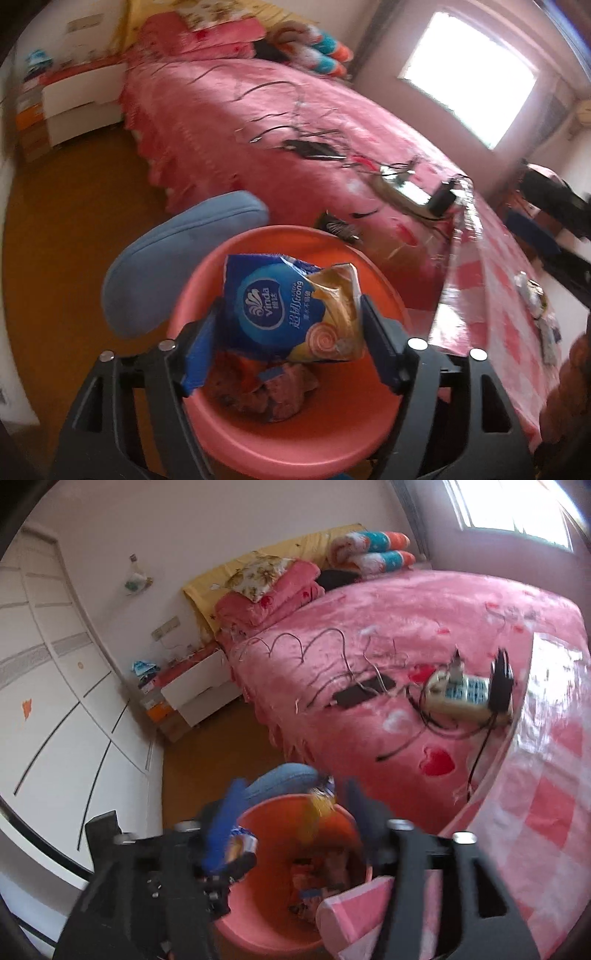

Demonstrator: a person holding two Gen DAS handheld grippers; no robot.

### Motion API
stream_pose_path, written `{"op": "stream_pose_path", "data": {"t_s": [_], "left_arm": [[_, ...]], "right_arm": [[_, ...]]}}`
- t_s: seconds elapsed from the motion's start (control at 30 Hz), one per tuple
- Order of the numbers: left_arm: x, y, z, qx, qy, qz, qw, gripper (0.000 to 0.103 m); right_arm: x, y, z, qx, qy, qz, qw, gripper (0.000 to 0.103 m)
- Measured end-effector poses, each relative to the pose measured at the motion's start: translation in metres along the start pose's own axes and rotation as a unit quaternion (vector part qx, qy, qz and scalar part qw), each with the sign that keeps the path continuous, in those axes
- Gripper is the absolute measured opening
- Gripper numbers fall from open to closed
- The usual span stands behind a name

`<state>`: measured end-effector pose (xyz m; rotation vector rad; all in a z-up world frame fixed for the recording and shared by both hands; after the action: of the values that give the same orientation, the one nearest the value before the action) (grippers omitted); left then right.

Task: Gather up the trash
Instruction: 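Carry both items to the orange bucket and release them inside, then return both grippers from the bucket to the table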

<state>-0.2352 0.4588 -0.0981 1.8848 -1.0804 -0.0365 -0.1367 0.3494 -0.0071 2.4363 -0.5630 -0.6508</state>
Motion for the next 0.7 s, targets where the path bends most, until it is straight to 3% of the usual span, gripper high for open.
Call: {"op": "stream_pose_path", "data": {"t_s": [0.07, 0.13, 0.7], "left_arm": [[-0.007, 0.0, -0.003, 0.002, 0.012, -0.005, 0.9999, 0.077], [-0.008, 0.003, -0.006, 0.007, 0.014, -0.005, 0.9999, 0.079], [0.006, 0.011, -0.012, 0.032, -0.008, -0.005, 0.9995, 0.082]], "right_arm": [[0.007, 0.006, 0.001, 0.002, -0.005, 0.011, 1.0, 0.075], [0.019, 0.019, -0.001, 0.015, -0.015, 0.025, 0.999, 0.084], [0.077, 0.084, 0.003, 0.061, -0.046, 0.074, 0.994, 0.085]]}}
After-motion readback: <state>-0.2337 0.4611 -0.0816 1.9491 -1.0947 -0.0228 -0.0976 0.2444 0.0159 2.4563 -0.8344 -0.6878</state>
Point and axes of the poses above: each gripper's, at about its wrist camera, not at the fingertips, and y roughly against the way its jaws point, x to its right, z to its underside, the point moved 9 cm from there along -y, roughly the way its jaws point, and after that the axes turned 5 degrees about y, right-handed, at the moved point
